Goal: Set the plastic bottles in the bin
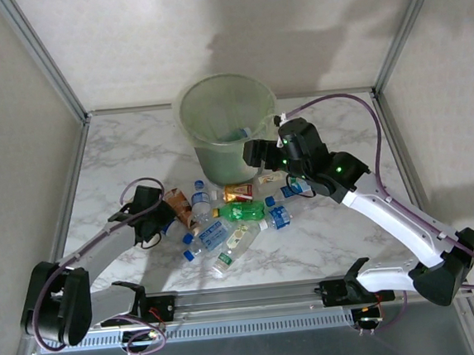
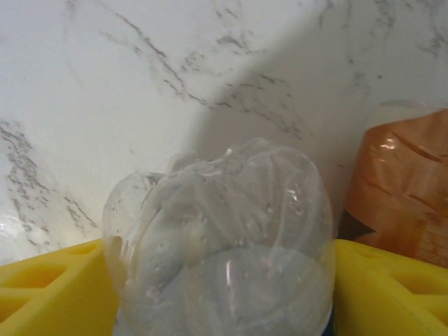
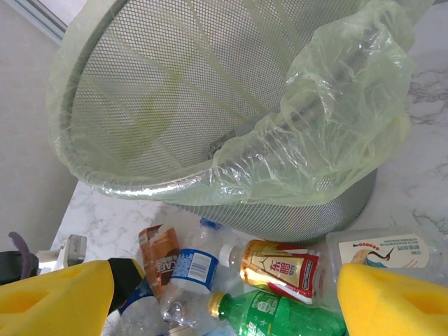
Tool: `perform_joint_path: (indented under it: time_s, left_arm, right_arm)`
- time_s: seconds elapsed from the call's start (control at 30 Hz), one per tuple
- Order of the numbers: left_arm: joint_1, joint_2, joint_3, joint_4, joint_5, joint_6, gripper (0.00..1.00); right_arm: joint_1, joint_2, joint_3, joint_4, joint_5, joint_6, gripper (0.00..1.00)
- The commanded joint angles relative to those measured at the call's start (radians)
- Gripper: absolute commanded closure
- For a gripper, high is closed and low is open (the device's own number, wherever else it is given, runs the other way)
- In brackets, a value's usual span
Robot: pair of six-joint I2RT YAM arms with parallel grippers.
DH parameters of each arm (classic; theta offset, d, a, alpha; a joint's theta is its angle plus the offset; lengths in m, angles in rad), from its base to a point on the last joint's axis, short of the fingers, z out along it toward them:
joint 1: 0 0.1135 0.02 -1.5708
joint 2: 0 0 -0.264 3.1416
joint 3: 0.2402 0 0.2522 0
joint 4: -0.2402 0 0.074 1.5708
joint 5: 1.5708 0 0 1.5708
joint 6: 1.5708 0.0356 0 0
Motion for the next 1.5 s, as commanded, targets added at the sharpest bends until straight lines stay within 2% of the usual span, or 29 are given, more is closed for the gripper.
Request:
perform_joint_path:
  time_s: [0.0, 0.2, 0.33, 0.57, 0.8, 0.93, 1.2, 1.33, 1.47]
  left_arm:
    - [0.012, 0.028, -0.018, 0.011, -0.03, 0.0, 0.27]
    - [0.02, 0.043, -0.014, 0.021, -0.028, 0.0, 0.37]
    - [0.022, 0.029, -0.009, 0.004, -0.034, 0.002, 0.4]
    - [0.024, -0.059, 0.015, -0.062, -0.016, -0.004, 0.43]
    - [0.023, -0.185, 0.115, -0.163, 0.003, 0.004, 0.43]
    - [0.024, -0.245, 0.188, -0.172, 0.053, -0.017, 0.44]
    - [0.023, -0.315, 0.374, -0.084, 0.169, -0.048, 0.42]
    - [0.024, -0.312, 0.45, -0.012, 0.219, -0.065, 0.42]
    - [0.025, -0.284, 0.494, 0.065, 0.287, -0.098, 0.41]
  right_arm:
    - [0.014, 0.012, 0.005, 0.026, -0.001, 0.012, 0.16]
    - [0.02, 0.008, -0.001, 0.027, 0.008, 0.017, 0.16]
    - [0.022, 0.003, -0.006, 0.029, 0.009, 0.02, 0.16]
    - [0.036, 0.005, -0.005, 0.032, 0.01, 0.018, 0.16]
    - [0.049, 0.008, 0.004, 0.05, -0.005, 0.014, 0.16]
    - [0.098, 0.025, 0.019, 0.078, -0.033, -0.023, 0.16]
    - [0.222, 0.118, 0.098, 0.093, -0.058, -0.069, 0.14]
    - [0.248, 0.168, 0.161, 0.08, -0.053, -0.071, 0.13]
    - [0.248, 0.208, 0.21, 0.113, -0.144, -0.08, 0.1]
